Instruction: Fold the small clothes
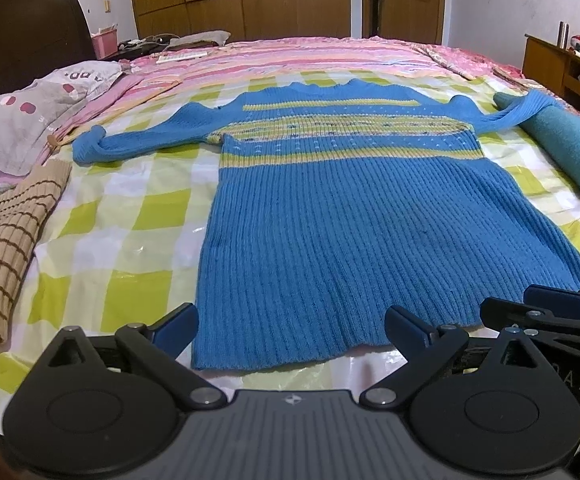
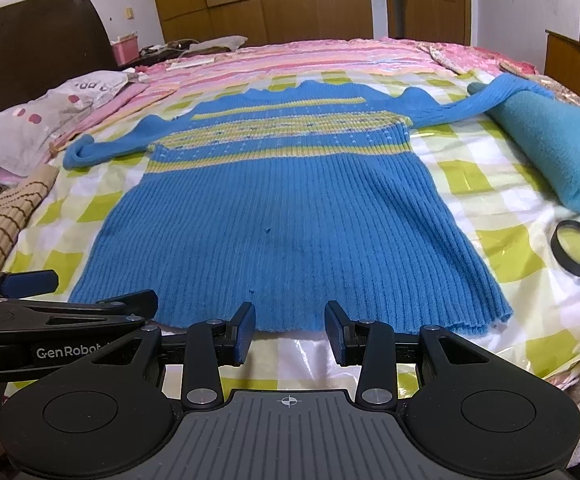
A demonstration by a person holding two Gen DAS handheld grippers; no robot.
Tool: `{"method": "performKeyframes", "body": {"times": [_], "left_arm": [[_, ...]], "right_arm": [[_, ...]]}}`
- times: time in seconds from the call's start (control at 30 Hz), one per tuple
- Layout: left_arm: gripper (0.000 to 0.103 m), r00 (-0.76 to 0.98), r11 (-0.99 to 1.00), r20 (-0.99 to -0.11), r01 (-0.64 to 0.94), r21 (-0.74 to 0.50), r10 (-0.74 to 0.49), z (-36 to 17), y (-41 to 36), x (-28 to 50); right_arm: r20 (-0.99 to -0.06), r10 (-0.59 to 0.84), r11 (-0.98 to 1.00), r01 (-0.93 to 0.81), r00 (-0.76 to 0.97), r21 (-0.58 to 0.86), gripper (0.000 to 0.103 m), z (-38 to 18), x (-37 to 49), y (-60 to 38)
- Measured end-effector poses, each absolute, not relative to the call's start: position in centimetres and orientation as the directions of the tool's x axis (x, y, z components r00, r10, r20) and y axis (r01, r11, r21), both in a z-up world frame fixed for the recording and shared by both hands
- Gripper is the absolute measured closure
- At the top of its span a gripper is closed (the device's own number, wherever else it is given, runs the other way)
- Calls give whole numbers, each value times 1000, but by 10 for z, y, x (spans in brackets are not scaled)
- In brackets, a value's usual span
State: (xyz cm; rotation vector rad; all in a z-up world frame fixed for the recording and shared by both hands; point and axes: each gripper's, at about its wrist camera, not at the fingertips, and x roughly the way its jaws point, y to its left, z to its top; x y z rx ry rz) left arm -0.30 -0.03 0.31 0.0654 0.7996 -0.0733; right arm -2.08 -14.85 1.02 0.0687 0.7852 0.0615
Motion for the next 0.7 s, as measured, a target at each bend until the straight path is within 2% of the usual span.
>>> {"method": "performKeyframes", "body": {"times": [0.33, 0.7], "left_arm": [[0, 726, 995, -686, 92, 42, -38, 15, -11, 7], [0, 750, 981, -654, 183, 64, -97, 37, -63, 61]], "right_arm": [[-674, 58, 998, -59, 736, 22, 65, 25, -13, -151], [-620, 82, 988, 19, 780, 155, 65, 42, 29, -216]]}}
